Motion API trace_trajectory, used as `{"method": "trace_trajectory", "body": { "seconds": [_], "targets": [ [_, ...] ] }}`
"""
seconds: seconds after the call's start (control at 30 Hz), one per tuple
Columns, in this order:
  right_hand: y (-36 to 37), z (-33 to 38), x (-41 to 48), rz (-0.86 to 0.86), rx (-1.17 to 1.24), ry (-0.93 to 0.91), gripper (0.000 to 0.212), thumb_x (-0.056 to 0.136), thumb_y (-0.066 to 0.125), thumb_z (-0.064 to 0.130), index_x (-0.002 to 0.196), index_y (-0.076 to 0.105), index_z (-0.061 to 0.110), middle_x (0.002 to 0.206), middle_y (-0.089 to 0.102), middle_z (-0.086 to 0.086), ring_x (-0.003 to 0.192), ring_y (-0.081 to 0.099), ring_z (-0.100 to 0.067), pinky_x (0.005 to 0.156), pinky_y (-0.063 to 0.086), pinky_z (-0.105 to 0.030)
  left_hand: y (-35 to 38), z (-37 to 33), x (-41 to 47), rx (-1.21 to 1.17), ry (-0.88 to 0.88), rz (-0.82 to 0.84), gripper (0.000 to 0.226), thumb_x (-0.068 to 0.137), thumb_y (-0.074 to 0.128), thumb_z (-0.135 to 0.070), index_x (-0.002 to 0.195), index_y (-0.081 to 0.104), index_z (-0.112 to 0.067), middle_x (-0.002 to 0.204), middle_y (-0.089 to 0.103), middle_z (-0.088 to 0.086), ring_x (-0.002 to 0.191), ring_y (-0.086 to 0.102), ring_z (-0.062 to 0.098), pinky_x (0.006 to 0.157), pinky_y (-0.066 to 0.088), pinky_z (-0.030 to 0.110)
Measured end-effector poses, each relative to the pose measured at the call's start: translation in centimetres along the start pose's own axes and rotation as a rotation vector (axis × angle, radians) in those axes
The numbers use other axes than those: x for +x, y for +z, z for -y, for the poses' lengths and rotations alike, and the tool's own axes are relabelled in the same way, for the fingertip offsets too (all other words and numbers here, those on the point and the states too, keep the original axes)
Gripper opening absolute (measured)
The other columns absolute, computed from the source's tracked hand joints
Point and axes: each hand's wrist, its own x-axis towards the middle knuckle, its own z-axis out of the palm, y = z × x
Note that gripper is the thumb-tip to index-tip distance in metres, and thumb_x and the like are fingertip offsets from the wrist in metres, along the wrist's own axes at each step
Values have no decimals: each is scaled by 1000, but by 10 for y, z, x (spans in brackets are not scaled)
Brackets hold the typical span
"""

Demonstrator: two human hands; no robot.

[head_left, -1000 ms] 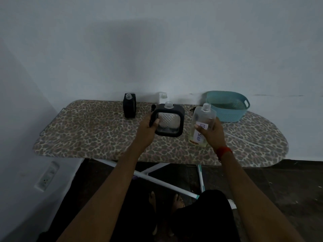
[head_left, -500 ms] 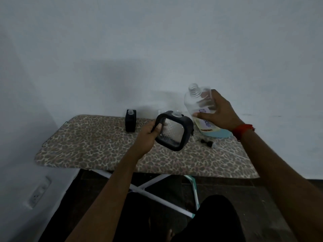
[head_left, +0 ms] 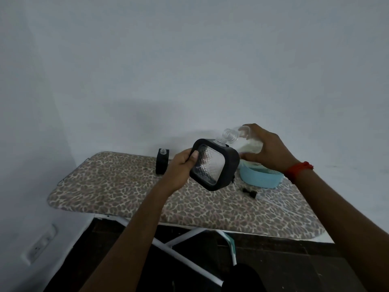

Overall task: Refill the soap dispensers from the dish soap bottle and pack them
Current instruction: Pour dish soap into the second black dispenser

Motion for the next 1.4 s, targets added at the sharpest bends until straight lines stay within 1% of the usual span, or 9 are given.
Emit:
{"method": "trace_trajectory", "body": {
  "seconds": [0.07,0.2,0.3,0.37,0.5,0.77,1.03,1.13,1.4],
  "targets": [
    [-2,1,6,5,-21,-21,75,70,89,39,134,52,26,112,61,16,98,58,0,83,36,1,-2,-3,0,-4,6,-16,27,105,38,-25,112,62,-18,103,70,-1,92,67,3,83,53,19],
    [-5,5,17,35,-56,-49,76,70,90,38,136,53,24,116,61,15,101,55,2,86,33,3,-9,-2,-1,12,-8,-26,30,105,37,-26,114,63,-13,109,70,7,101,67,18,89,52,28],
    [-2,5,19,56,-70,-61,77,70,90,40,137,52,28,125,63,14,109,59,-6,95,44,-16,-13,2,-3,15,-35,-29,32,105,38,-27,115,63,-11,111,69,8,104,66,21,93,51,32],
    [1,5,19,63,-72,-67,77,71,90,40,137,52,30,127,63,13,113,60,-9,98,49,-29,-15,5,-3,12,-35,-34,31,105,37,-25,114,63,-12,108,69,6,101,66,15,92,51,29],
    [7,3,21,62,-96,-81,75,71,90,37,136,52,29,127,63,10,113,60,-14,97,51,-38,-13,10,-2,-23,-29,-34,28,105,36,-23,103,64,-23,100,68,-4,90,65,-1,87,51,21],
    [4,-7,30,60,-195,-125,73,72,89,32,135,54,25,126,64,5,110,59,-19,96,48,-35,-5,22,9,-88,-35,-61,28,105,37,-25,113,63,-19,108,69,-5,100,66,3,89,51,19],
    [0,-16,33,57,-283,-185,68,75,87,29,134,56,21,123,66,-1,108,60,-24,95,44,-34,0,31,16,-70,-51,-65,29,105,37,-28,112,65,-20,109,70,-1,105,66,13,97,50,32],
    [-2,-17,34,45,-320,-198,66,75,86,25,134,57,21,123,66,-2,106,61,-26,94,42,-33,2,34,18,-63,-47,-66,34,105,37,-27,122,62,-12,115,69,2,110,65,15,99,49,32],
    [-6,-14,39,23,-391,-248,62,76,83,21,132,58,21,120,67,-1,102,62,-27,92,38,-32,3,38,21,-55,-43,-75,37,105,36,-29,127,60,-9,117,68,2,110,64,12,97,49,28]
  ]
}}
